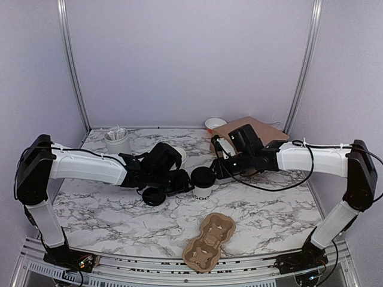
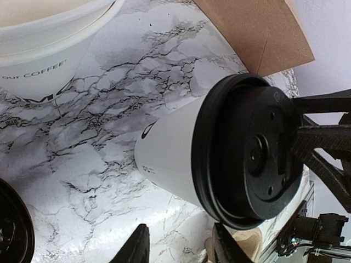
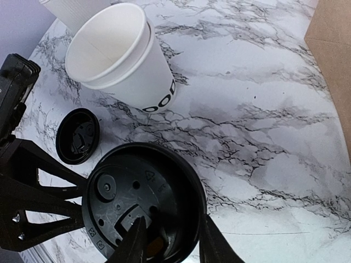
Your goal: Pack the takeout coffee
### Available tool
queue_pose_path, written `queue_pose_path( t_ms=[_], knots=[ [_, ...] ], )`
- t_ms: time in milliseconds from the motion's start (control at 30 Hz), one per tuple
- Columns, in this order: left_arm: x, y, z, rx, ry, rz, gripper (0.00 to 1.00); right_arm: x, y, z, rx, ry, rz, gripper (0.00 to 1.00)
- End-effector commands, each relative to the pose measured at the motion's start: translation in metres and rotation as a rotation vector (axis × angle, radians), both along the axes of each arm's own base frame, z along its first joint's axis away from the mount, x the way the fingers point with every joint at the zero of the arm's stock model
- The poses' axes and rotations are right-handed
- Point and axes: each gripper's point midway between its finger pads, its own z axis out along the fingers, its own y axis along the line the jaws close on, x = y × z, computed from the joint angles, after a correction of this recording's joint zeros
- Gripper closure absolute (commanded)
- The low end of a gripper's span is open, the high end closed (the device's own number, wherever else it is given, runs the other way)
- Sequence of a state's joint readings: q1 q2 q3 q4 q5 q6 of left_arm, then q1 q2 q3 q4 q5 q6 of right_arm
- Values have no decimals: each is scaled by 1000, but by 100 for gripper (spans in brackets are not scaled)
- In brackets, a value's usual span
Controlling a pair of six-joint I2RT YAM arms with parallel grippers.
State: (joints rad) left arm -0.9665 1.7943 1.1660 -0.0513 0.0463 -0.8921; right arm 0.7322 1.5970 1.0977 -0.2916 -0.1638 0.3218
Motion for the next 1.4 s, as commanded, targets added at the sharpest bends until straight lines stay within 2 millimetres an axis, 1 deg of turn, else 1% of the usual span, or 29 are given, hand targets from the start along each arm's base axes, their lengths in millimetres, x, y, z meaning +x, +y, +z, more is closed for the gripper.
queue_pose_path(
  t_ms=[0,100,233,367,433,500,800,900,967,1033,1100,1167,1233,1367],
  knots=[
    [6,-3,18,-41,-25,7,60,-14,7,-6,-8,57,-6,71],
    [6,-1,22,-46,-35,9,59,-23,18,-3,13,68,-3,71],
    [6,2,23,-42,-36,12,59,-31,29,5,70,87,-23,70],
    [7,4,24,-42,-39,15,59,-31,27,16,129,86,-72,66],
    [8,7,25,-41,-41,19,59,-40,34,21,146,79,-64,63],
    [8,10,25,-40,-42,25,59,-41,35,26,157,69,-73,60],
    [4,27,20,-24,-32,49,59,-39,30,44,168,23,-95,57],
    [1,29,23,-39,-29,52,59,-33,28,48,139,-11,-86,55],
    [1,26,27,-66,-28,50,59,-29,28,50,143,-22,-44,55],
    [1,22,30,-94,-22,48,59,-11,17,51,142,-38,-44,54],
    [1,17,34,-120,-17,48,59,2,9,51,120,-58,-37,54],
    [2,14,36,-139,-13,52,59,14,4,53,113,-82,-20,51],
    [3,12,35,-148,-7,58,59,24,5,57,127,-110,7,44],
    [6,10,34,-154,-3,69,59,29,26,60,156,-111,142,35]
  ],
)
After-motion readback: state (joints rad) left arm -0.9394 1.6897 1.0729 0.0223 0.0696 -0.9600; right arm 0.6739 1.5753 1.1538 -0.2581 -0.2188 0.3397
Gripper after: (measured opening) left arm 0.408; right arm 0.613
